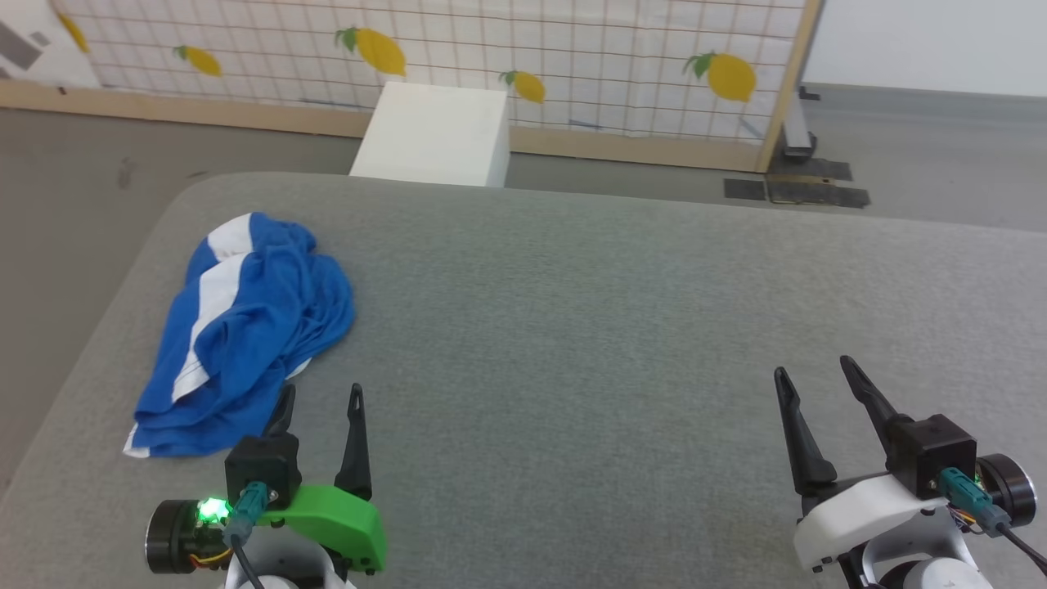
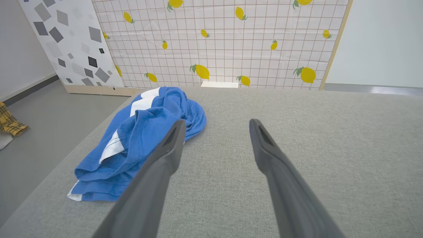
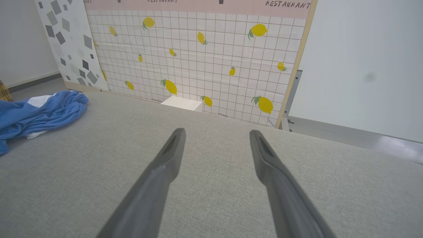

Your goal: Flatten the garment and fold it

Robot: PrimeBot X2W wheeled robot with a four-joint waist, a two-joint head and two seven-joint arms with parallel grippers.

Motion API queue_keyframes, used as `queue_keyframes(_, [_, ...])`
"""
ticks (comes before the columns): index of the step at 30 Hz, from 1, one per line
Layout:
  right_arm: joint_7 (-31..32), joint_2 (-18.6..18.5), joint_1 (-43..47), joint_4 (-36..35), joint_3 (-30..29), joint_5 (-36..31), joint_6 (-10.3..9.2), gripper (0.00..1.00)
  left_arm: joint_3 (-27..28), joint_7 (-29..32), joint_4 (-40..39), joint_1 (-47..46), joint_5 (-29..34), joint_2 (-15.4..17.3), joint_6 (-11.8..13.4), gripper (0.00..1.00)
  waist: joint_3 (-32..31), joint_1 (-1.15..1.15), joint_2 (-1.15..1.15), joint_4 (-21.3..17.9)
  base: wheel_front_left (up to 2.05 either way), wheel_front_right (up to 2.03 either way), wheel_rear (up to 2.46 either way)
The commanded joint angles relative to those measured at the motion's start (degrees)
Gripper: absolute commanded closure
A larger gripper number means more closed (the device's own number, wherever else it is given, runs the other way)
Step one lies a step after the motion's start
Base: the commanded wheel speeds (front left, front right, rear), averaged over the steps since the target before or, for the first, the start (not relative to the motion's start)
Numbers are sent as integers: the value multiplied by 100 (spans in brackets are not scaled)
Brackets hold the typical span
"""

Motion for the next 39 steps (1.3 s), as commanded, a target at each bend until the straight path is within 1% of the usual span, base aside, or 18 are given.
queue_keyframes(1, [-63,5,-20,21,-2,24,-3,0,-29,-66,22,-110,-61,23,36,0,2,0,0,196,0,0,0])
queue_keyframes(10, [-169,6,-36,54,12,36,-3,0,-62,-172,62,-123,-95,39,77,0,-6,0,0,723,0,0,0])
queue_keyframes(39, [-477,10,21,19,54,29,-5,0,-227,-514,12,-7,-176,8,417,0,21,0,0,1592,0,0,0])
